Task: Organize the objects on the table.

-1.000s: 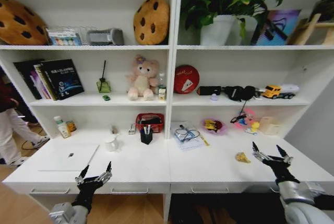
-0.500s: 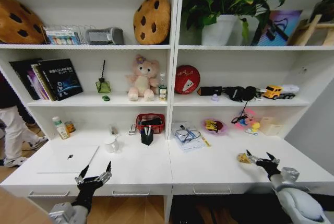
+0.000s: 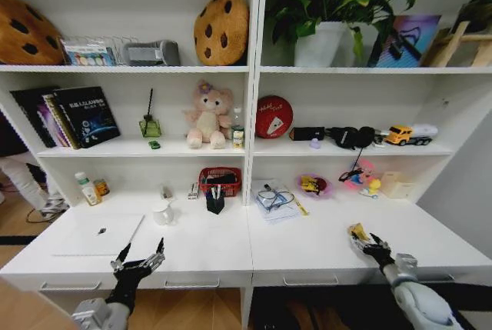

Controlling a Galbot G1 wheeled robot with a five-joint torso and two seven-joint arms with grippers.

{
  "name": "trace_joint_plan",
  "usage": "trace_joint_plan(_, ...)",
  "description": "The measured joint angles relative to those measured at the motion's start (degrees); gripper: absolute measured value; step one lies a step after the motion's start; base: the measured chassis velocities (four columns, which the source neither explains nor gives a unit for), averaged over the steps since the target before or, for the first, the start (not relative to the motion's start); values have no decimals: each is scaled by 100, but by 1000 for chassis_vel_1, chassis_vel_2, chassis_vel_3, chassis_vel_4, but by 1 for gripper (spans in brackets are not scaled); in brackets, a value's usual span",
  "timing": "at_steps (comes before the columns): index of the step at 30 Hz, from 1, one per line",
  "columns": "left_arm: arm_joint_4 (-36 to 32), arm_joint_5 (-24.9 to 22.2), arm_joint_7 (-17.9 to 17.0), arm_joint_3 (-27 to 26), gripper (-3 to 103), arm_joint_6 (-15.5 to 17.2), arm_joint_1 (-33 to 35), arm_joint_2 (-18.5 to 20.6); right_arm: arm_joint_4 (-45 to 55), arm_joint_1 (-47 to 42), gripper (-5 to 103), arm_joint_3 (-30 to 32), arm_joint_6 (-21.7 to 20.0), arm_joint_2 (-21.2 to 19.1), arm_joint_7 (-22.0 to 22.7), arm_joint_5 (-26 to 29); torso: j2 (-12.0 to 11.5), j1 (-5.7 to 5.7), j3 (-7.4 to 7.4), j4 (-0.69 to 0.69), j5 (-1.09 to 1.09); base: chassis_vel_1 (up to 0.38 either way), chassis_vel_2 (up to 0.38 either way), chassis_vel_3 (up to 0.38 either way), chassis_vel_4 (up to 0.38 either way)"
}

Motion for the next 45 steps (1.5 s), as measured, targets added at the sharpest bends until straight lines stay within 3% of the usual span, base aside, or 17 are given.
trace_joint_plan(2,0,0,0,0,100,0,0,0,-76,115,44,-72,7,-32,-17,0,-1,0,1,0,6,0,0,0,0)
trace_joint_plan(6,0,0,0,0,100,0,0,0,-114,186,33,-112,10,-69,-53,7,-1,0,0,-1,5,0,0,0,0)
trace_joint_plan(8,0,0,0,0,100,0,0,0,-131,236,22,-135,12,-100,-86,33,-1,0,1,-1,6,0,0,0,0)
trace_joint_plan(10,0,0,0,0,100,0,0,0,-132,271,22,-147,15,-122,-108,71,-1,0,0,-1,5,0,0,0,0)
trace_joint_plan(12,0,0,0,0,100,0,0,0,-110,414,12,-199,16,-191,-140,215,-1,0,0,-2,5,0,0,0,0)
trace_joint_plan(14,0,0,0,0,100,0,0,0,-92,549,12,-247,12,-229,-140,292,-1,0,0,-2,4,0,0,0,0)
trace_joint_plan(15,0,0,0,0,100,0,0,0,-82,766,2,-314,-30,-269,-138,351,-1,0,0,-1,4,0,0,0,0)
trace_joint_plan(16,0,0,0,0,100,0,0,0,-83,936,1,-369,-51,-297,-134,378,-1,0,1,0,3,0,0,0,0)
trace_joint_plan(21,0,0,0,0,100,0,0,0,-211,1464,0,-653,-58,-377,-127,463,-1,0,1,0,3,0,0,0,0)
trace_joint_plan(27,0,0,1,0,100,0,0,0,-1034,2768,0,-1497,37,-374,-103,474,-1,1,1,-1,4,0,0,0,0)
trace_joint_plan(32,0,0,1,0,100,0,0,0,-2341,4139,-3,-2070,604,-149,89,-113,-1,1,1,4,3,0,0,0,0)
trace_joint_plan(33,0,0,1,0,100,0,0,0,-2510,4269,2,-2130,680,-109,112,-188,-2,2,1,3,4,0,0,0,0)
trace_joint_plan(35,0,0,0,0,100,0,0,0,-2549,4300,2,-2168,687,-93,116,-178,-2,2,1,2,4,0,0,0,0)
trace_joint_plan(44,0,0,1,0,100,0,0,0,-2333,3829,41,-2021,736,-115,195,-40,-1,0,0,-1,4,0,0,0,0)
trace_joint_plan(45,0,0,1,0,100,0,0,0,-2333,3829,41,-2021,736,-115,195,-40,-1,0,0,-1,4,0,0,0,0)
